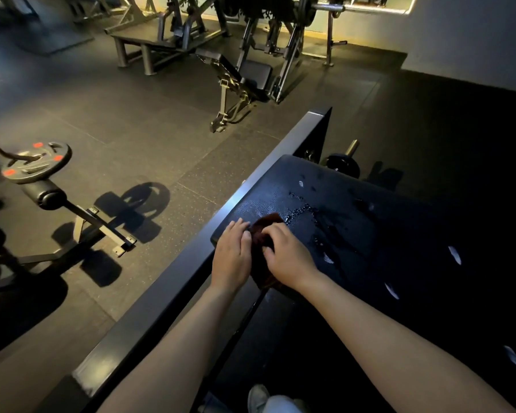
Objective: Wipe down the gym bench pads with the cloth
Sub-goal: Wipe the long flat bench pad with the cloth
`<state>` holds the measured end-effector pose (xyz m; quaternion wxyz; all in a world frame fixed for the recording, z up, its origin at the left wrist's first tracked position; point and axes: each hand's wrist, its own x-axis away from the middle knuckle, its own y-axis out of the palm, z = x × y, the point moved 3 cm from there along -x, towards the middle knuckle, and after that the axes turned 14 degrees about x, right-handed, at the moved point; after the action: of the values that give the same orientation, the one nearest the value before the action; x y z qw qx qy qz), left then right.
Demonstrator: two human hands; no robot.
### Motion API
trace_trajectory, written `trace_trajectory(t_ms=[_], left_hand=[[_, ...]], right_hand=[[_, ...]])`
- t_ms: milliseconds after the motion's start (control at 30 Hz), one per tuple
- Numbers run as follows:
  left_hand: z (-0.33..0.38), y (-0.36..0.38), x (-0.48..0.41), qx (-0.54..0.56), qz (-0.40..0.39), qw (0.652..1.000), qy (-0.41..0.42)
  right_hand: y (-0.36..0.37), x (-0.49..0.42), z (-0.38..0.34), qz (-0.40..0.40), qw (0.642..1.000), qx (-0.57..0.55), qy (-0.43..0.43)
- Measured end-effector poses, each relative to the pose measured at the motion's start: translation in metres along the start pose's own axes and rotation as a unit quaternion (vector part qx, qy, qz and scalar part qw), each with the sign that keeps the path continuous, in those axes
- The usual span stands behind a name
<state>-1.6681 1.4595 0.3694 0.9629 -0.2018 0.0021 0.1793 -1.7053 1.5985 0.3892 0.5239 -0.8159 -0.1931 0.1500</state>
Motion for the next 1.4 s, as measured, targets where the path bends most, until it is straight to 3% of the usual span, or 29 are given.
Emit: trace_trajectory(t_ms=[200,333,567,700,800,1000,1167,1333,1400], left_hand=[[-0.005,-0.001,0.002,-0.037,-0.007,0.999,0.023],[-0.003,-0.001,0.003,0.004,0.012,1.0,0.003],[-0.004,0.0,0.004,0.006,0.017,1.0,0.011],[-0.004,-0.002,0.003,-0.008,0.007,1.0,0.022],[-0.007,-0.003,0.002,0.006,0.012,1.0,0.014],[-0.013,-0.003,-0.001,0.101,0.046,0.994,-0.015],[-0.013,0.001,0.003,-0.001,0.008,1.0,0.024],[-0.012,0.001,0.002,-0.002,0.021,1.0,0.023],[-0.012,-0.001,0.003,0.029,0.031,0.999,0.016]], right_hand=[[-0.009,-0.023,0.025,0.046,0.993,0.023,0.104],[-0.001,-0.027,-0.002,0.035,0.996,0.066,0.049],[-0.009,-0.004,-0.004,0.004,0.998,0.027,-0.05],[-0.017,-0.031,0.02,0.058,0.998,0.002,0.024],[-0.007,-0.046,0.023,0.006,0.995,0.066,0.07],[0.005,-0.023,-0.008,-0.011,0.996,0.066,-0.06],[0.01,-0.021,-0.001,0.005,0.989,0.083,-0.122],[-0.001,-0.053,0.028,0.042,0.994,0.101,0.028],[0.0,-0.052,0.023,0.042,0.994,0.096,0.043]])
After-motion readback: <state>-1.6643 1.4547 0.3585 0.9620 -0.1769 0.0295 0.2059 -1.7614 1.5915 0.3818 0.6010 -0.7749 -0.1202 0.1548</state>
